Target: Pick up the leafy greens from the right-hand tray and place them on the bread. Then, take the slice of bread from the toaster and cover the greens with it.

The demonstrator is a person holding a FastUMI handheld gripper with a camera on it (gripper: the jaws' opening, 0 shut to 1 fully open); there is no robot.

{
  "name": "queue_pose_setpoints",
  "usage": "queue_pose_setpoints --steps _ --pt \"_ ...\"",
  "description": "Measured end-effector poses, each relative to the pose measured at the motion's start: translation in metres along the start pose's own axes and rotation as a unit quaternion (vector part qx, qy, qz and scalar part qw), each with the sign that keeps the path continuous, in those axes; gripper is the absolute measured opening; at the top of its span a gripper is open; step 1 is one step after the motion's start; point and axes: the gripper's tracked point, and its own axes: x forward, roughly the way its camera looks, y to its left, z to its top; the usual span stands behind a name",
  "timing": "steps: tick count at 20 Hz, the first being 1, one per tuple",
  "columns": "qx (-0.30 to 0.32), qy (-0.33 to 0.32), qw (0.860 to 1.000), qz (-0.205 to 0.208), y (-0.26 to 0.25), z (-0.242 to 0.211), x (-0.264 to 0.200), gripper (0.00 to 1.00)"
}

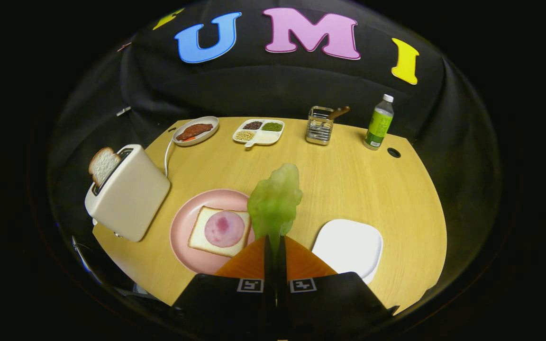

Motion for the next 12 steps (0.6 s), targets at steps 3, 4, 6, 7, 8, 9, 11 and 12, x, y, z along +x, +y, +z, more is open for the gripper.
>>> queue_pose_setpoints --steps 3,4,6,7,8,9,11,12 --pt "-0.018 0.006 1.0 0.012 0.025 -0.001 0.009 0.05" --pt "-0.023 0.009 1.0 0.017 0.034 -0.002 0.011 0.05" --pt "-0.032 0.019 0.999 0.025 0.048 -0.006 0.018 0.06" --pt "-0.036 0.024 0.999 0.028 0.056 -0.008 0.022 0.06" --pt "-0.04 0.028 0.998 0.031 0.062 -0.01 0.025 0.06" --pt "-0.045 0.032 0.998 0.033 0.068 -0.013 0.028 0.06" --pt "-0.058 0.038 0.997 0.034 0.077 -0.015 0.033 0.07" --pt "-0.062 0.04 0.997 0.034 0.079 -0.016 0.037 0.07"
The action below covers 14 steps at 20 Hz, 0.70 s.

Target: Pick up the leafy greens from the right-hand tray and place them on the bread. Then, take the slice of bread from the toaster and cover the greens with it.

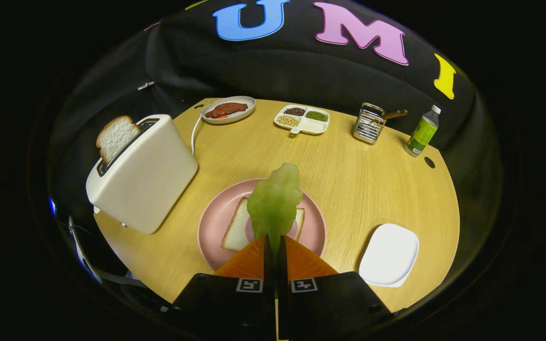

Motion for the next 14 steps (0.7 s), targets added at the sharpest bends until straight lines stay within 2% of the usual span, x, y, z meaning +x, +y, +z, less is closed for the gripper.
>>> queue_pose_setpoints --steps 6,9,12,13,14 --pt "-0.022 0.012 1.0 -0.012 0.005 -0.006 0.011 0.17" --pt "-0.027 0.014 0.999 -0.016 0.007 -0.008 0.015 0.15" --pt "-0.016 0.012 1.0 -0.015 0.01 -0.008 0.014 0.2" --pt "-0.01 0.008 1.0 -0.011 0.014 -0.006 0.012 0.24" --pt "-0.007 0.004 1.0 -0.007 0.016 -0.004 0.009 0.43"
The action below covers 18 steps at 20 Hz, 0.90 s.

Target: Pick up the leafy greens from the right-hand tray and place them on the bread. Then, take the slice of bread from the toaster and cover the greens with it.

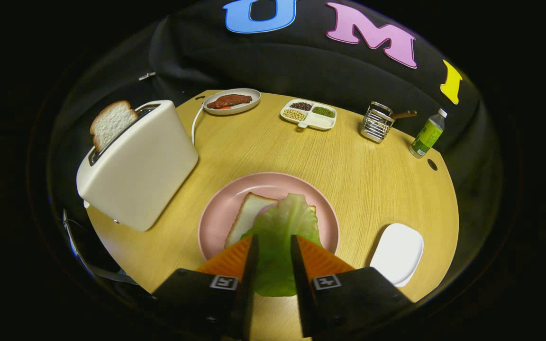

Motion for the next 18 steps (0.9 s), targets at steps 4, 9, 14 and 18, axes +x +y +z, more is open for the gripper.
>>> queue_pose_setpoints --steps 4,9,14,18 --pt "0.008 -0.024 1.0 0.016 0.014 0.02 -0.014 0.93" --pt "-0.011 -0.081 0.996 0.041 0.049 0.072 -0.048 0.99" --pt "-0.037 -0.14 0.986 0.083 0.106 0.125 -0.085 0.99" --pt "-0.066 -0.166 0.977 0.114 0.155 0.149 -0.102 0.99"
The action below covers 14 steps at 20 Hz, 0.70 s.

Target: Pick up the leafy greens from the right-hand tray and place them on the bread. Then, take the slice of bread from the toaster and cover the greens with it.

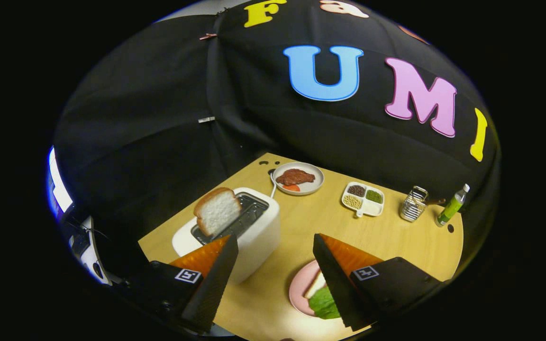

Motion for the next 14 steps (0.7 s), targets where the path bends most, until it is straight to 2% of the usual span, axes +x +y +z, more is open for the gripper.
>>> queue_pose_setpoints --steps 7,12,14 --pt "-0.01 -0.012 0.999 0.042 0.07 0.029 0.029 0.99" --pt "-0.024 -0.003 0.999 0.044 0.101 0.029 0.061 0.99" --pt "-0.026 0.007 0.999 0.033 0.107 0.024 0.077 0.99"
